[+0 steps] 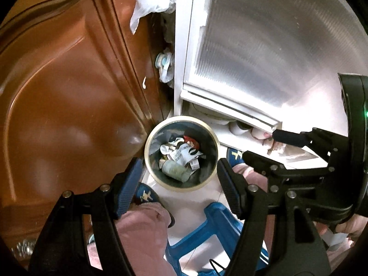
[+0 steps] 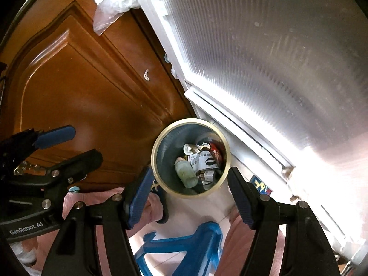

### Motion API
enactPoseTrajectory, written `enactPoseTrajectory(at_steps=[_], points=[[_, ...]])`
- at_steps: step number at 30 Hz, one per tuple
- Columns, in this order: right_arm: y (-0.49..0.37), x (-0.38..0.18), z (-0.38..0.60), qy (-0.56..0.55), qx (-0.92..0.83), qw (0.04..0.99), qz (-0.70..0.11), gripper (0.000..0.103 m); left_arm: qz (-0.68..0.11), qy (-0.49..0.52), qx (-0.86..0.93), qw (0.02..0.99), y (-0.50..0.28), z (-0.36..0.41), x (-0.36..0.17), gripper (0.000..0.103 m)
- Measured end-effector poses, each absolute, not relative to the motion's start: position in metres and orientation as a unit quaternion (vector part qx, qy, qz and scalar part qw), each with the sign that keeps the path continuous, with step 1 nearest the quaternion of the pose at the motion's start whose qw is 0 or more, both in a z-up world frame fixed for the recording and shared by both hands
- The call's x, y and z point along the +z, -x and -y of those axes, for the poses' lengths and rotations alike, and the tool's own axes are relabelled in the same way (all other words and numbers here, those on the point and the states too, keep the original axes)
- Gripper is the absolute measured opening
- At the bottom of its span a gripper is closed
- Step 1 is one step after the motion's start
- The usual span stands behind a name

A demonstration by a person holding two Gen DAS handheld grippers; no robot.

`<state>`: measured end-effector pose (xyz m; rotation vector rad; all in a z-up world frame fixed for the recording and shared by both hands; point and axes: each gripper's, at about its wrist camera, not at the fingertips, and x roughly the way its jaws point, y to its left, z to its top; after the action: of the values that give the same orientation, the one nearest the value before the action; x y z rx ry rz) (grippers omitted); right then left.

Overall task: Collect trash
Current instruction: 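Open the left tool to drop the cup while the right drops the can, then raise both empty tools back toward the counter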

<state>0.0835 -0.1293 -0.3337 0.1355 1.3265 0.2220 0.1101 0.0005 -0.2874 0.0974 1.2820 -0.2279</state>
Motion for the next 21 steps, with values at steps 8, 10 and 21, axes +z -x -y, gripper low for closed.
enactPoseTrajectory(at_steps=[8,10,21], points=[[-0.055,-0.310,0.130,-0.043,0.101,0.786,-0.609,0.068,-0.594,-0.048,-0.104,0.796,-0.080,-0.010,-0.269,0.064],[-0.048,-0.299,0.132,-0.037,0.100,0.792,-0.601,0.068,-0.589,-0.046,-0.105,0.800,-0.073,-0.014,-0.260,0.064],[-0.023,-0.224,0.126,0.017,0.100,0.840,-0.532,0.068,-0.515,-0.031,-0.106,0.850,-0.037,-0.028,-0.178,0.064]])
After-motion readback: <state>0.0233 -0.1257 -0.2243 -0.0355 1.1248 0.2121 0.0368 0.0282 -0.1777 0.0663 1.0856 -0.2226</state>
